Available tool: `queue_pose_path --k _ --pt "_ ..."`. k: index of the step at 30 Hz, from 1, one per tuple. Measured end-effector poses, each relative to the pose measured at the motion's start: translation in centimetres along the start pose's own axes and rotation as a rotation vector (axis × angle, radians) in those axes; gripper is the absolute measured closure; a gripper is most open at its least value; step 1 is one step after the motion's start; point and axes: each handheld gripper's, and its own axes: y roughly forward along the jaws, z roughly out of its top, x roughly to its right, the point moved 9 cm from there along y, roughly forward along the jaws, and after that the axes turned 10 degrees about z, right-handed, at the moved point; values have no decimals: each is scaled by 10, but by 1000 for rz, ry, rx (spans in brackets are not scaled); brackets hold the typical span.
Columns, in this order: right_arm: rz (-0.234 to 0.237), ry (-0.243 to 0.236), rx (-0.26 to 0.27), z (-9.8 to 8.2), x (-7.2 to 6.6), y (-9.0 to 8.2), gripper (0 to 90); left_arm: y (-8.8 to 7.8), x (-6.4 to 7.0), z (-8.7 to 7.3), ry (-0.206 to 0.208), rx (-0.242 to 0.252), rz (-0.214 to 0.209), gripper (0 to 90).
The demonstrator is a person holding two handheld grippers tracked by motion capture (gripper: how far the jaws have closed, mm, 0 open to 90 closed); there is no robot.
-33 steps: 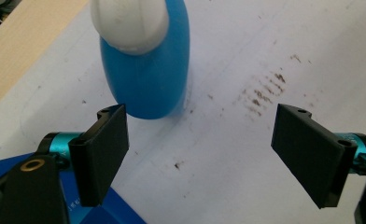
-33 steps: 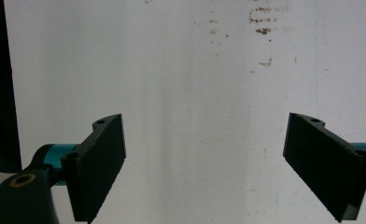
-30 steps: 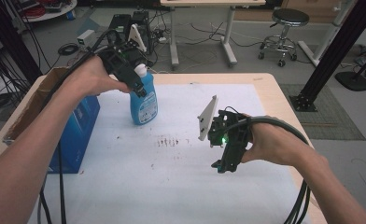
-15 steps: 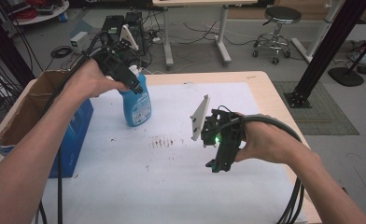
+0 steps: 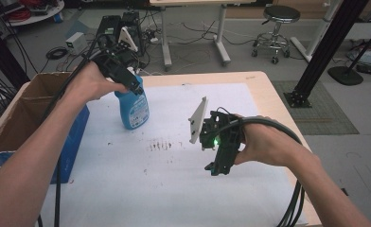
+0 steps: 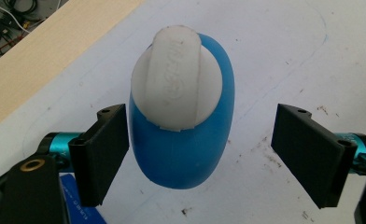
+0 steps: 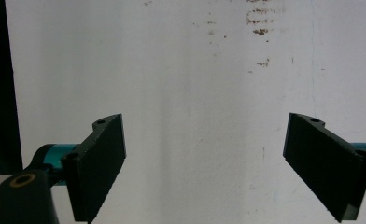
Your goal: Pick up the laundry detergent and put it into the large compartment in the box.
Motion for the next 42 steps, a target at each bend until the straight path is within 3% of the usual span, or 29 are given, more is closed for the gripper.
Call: queue_pose_path --k 29,42 --pt "-4 -2 6 0 0 -1 122 7 -4 4 -22 14 -3 191" --pt "-2 -2 9 1 1 0 122 10 -5 4 -9 7 -6 206"
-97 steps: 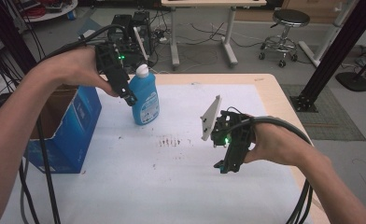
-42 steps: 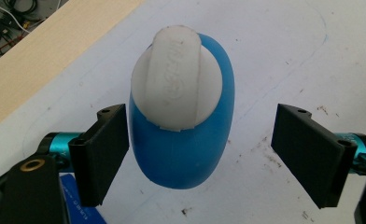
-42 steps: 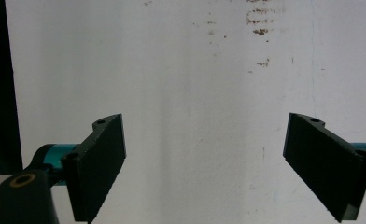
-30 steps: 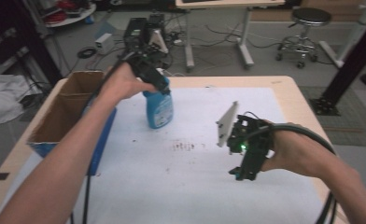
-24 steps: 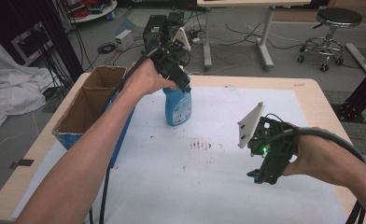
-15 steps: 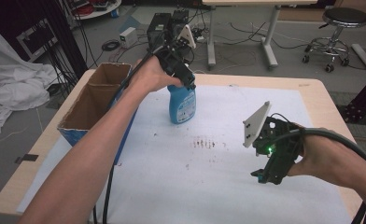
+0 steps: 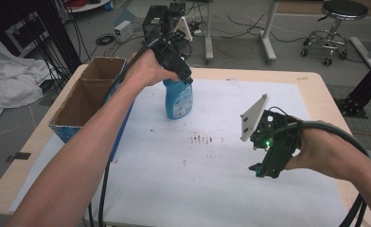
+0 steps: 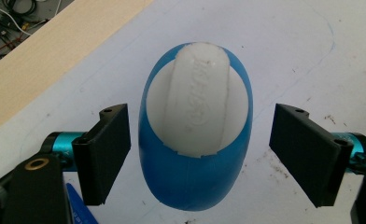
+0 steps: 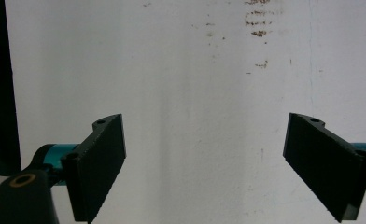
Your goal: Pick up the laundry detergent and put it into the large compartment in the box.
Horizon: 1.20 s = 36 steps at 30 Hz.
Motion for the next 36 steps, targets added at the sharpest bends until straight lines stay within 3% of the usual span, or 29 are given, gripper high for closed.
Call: queue_pose_path --k 36 --pt "-7 5 -7 -3 0 0 122 6 -1 2 15 -1 16 357"
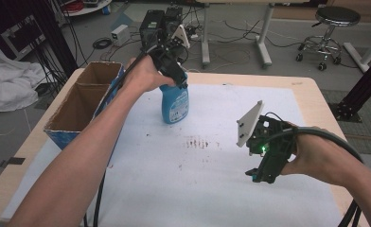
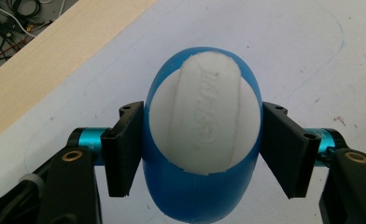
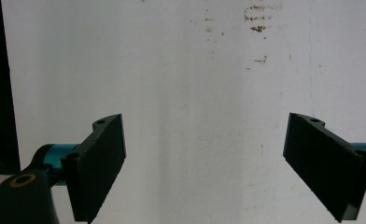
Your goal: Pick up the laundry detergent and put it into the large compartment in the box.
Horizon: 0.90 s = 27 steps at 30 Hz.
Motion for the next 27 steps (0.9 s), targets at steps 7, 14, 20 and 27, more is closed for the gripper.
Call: queue_pose_path --k 7,14,20,27 --pt "0 4 -4 -1 0 0 122 0 0 0 5 -7 0 370" --pt "1 -2 -7 -1 0 0 122 0 0 0 21 -20 4 378" --pt "-1 4 -8 -1 0 0 122 0 0 1 21 -24 1 381" --pt "-1 1 -10 -2 1 0 122 -1 0 0 32 -33 -3 381"
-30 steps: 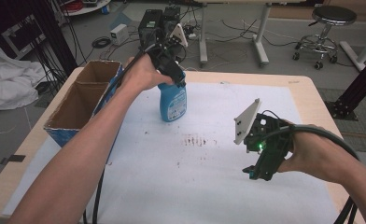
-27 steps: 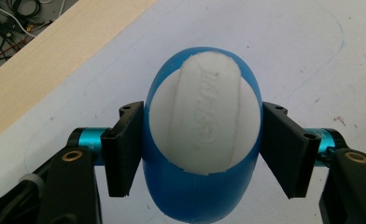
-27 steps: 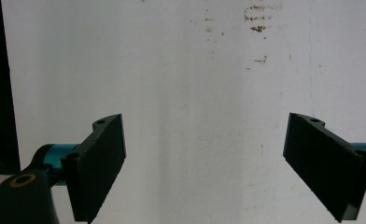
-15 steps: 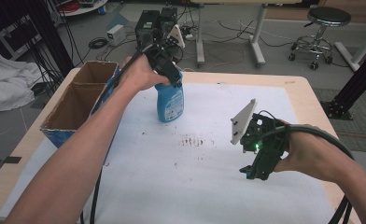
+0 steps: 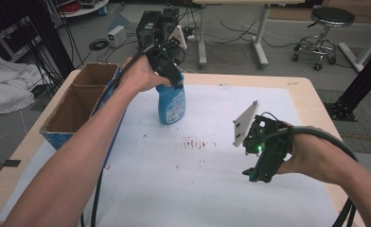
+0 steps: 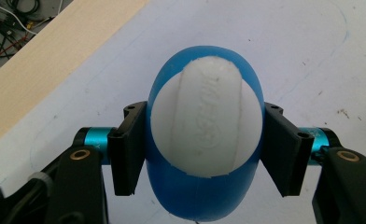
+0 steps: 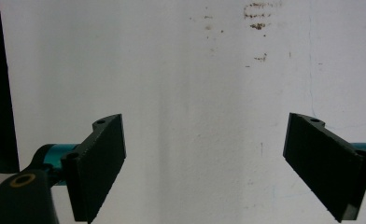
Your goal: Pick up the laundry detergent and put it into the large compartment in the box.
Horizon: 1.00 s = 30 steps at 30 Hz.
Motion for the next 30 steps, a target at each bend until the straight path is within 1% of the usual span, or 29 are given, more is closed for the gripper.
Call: queue_pose_path --k 1,2,6,9,11,13,14,15,16,17,18,19,20,21,22,24,25,26,27,28,29,30 --pt "0 0 1 0 0 0 122 0 0 0 0 0 0 381" --pt "0 5 5 1 0 0 122 -1 1 -1 13 -6 -4 382" --pt "2 1 3 1 0 1 122 -4 1 -1 17 -10 -14 382" --pt "-1 -1 2 1 0 0 122 -11 0 0 20 -4 -18 383" --pt "1 2 2 1 0 0 122 -18 -1 2 35 -4 -11 383" --pt "0 0 4 1 0 0 122 -26 -2 4 52 -4 -4 383" --pt "-1 -4 4 2 0 0 122 -34 -3 6 59 1 -1 383" --pt "-1 -4 4 2 0 0 122 -34 -3 6 59 1 -1 383" --pt "-2 2 6 2 0 0 122 -38 -3 7 55 5 -3 383" --pt "-5 0 8 3 0 0 122 -42 -5 8 64 0 -5 383" --pt "-6 -3 9 3 0 0 122 -50 -6 10 63 5 -15 382" --pt "-3 -2 10 3 0 0 122 -50 -6 10 63 5 -15 383" --pt "-3 -2 10 3 0 0 122 -55 -6 11 63 6 -20 383" --pt "-7 -1 10 3 -1 0 122 -64 -8 14 58 14 -26 383" --pt "-6 -2 8 2 -1 -1 122 -64 -8 14 58 14 -26 383" --pt "-8 -4 9 2 -1 -1 122 -75 -9 17 64 18 -29 383" --pt "-8 2 15 2 -1 -1 122 -85 -10 19 73 14 -34 383" --pt "-10 -4 16 3 0 -1 122 -85 -10 19 73 14 -34 383" --pt "-10 -4 16 3 0 -1 122 -90 -11 20 78 13 -37 383" --pt "-10 -3 14 3 0 -1 122 -95 -12 22 75 17 -39 383" --pt "-10 -9 9 3 0 -1 122 -106 -14 24 82 18 -42 383" --pt "-10 -5 10 3 -1 0 122 -111 -15 26 80 23 -42 383"
